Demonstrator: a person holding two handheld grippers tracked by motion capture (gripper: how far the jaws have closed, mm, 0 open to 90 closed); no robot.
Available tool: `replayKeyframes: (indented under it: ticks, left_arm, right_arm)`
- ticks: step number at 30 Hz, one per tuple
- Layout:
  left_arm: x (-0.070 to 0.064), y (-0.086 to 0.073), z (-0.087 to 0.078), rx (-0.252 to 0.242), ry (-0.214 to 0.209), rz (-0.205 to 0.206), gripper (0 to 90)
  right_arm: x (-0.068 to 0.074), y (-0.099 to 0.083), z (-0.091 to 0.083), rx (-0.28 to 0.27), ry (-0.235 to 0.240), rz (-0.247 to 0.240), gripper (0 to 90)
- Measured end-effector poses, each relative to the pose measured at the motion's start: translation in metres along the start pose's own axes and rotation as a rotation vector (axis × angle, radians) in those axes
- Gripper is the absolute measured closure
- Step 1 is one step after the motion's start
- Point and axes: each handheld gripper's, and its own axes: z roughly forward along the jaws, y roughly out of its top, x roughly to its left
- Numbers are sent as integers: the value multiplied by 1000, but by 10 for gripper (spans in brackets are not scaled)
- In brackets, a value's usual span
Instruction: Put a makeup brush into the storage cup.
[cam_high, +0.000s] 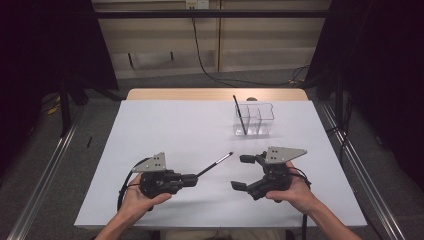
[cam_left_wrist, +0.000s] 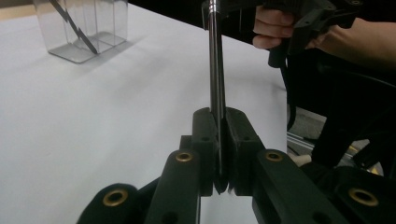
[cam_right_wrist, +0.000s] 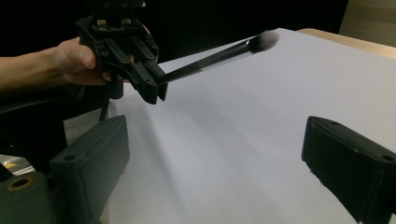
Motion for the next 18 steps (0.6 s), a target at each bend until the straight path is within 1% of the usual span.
replayKeyframes:
  ticks: [1, 2, 4, 5, 6, 9, 10, 12, 13, 14, 15, 16, 17, 18]
  left_arm:
    - [0, 0, 0, -8, -3, 1, 835]
    - [0, 0, 1, -9, -1, 10, 835]
    - [-1, 0, 2, -17, -3, 7, 833]
    - [-2, 0, 3, -19, -2, 9, 832]
    - [-3, 0, 4, -22, -1, 15, 832]
    - [-4, 1, 5, -56, -10, 20, 832]
    - [-4, 1, 5, -62, -10, 21, 832]
    - [-4, 1, 6, -54, -3, 29, 837]
    - [-4, 1, 6, -50, 6, 26, 838]
    - [-4, 1, 6, -30, 12, 18, 840]
    - [-3, 2, 7, -6, -3, 25, 841]
    - [-3, 1, 8, -3, 15, 28, 841]
    - [-2, 1, 10, 1, 1, 11, 842]
    - [-1, 1, 11, 2, -5, 8, 842]
  right_arm:
    - [0, 1, 0, -1, -10, -7, 69]
    - [0, 1, 0, -3, -9, -4, 64]
    - [0, 3, 0, -18, -25, -9, 68]
    - [0, 4, 0, -29, -29, -13, 87]
    - [0, 5, -1, -41, -27, -13, 110]
    - [-1, 6, -1, -61, -19, -21, 146]
    - [-1, 6, -1, -65, -19, -16, 153]
    - [-1, 6, -1, -55, -16, -11, 158]
    - [-1, 6, -1, -55, -19, -14, 163]
    - [-1, 5, -1, -51, -23, -13, 163]
    - [-2, 5, -1, -48, -20, -12, 176]
    - [-2, 6, -2, -49, -23, -19, 203]
    - [-3, 5, -2, -49, -29, -21, 193]
    - [-4, 5, -2, -48, -31, -16, 185]
